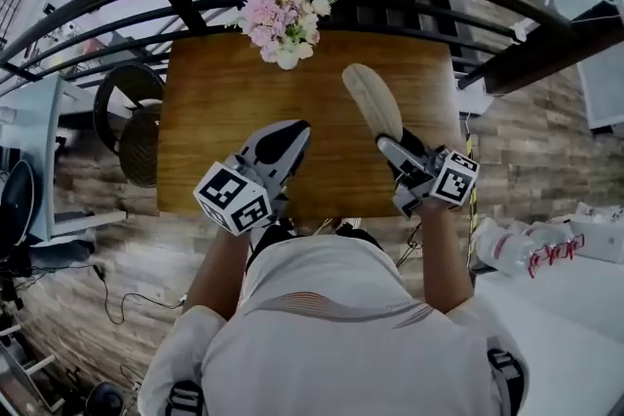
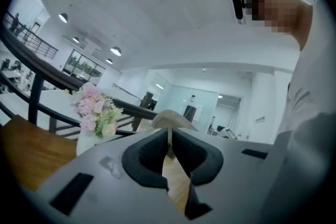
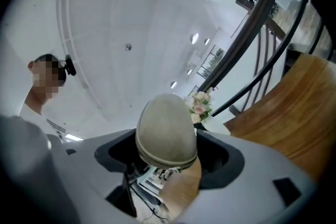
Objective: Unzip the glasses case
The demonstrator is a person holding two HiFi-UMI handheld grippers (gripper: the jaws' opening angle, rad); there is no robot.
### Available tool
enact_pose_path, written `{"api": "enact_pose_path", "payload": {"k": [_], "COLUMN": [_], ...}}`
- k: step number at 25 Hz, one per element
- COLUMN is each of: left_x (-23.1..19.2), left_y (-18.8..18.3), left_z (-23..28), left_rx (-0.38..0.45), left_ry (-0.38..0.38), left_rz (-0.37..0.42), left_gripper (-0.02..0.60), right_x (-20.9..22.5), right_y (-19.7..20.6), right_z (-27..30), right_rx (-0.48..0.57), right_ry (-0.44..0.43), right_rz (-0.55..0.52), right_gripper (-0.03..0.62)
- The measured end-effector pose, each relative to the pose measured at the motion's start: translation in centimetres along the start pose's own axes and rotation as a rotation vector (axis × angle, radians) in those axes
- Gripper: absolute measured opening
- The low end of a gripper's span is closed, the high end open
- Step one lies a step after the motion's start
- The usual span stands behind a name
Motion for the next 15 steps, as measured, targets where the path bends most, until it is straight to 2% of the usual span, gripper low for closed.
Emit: {"api": "enact_pose_path", "payload": {"k": [4,5,7,11,15], "left_x": [1.9,2.4,3.6,5.6,7.0], "left_y": [-2.5,-2.9,-3.3,-4.0,-5.1], "left_z": [0.0,-0.1,-0.2,-0.4,0.0], "left_rx": [0.046,0.046,0.03,0.003,0.008], "left_ry": [0.164,0.211,0.326,0.519,0.649], "left_rz": [-0.014,-0.012,-0.019,-0.033,-0.074], "left_gripper": [0.017,0.036,0.229,0.309,0.327], "right_x": [-4.2,-5.1,-7.0,-10.2,-12.4], "right_y": [-3.2,-3.7,-4.2,-4.0,-3.0], "right_z": [0.3,0.3,0.4,0.8,1.0], "right_rx": [0.086,0.101,0.119,0.099,0.061], "right_ry": [-0.139,-0.18,-0.274,-0.47,-0.635], "right_rz": [0.031,0.043,0.08,0.153,0.242], "right_gripper": [0.396,0.396,0.397,0.397,0.397]}}
Point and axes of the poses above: the fingertips, and each gripper's own axes: z forward along the fingers, x to its right, y out of its underside, the point moved 3 cm from there along -z, backward along the fingers, and after that the axes turned 9 degrees about -z, right-handed, at the moved point
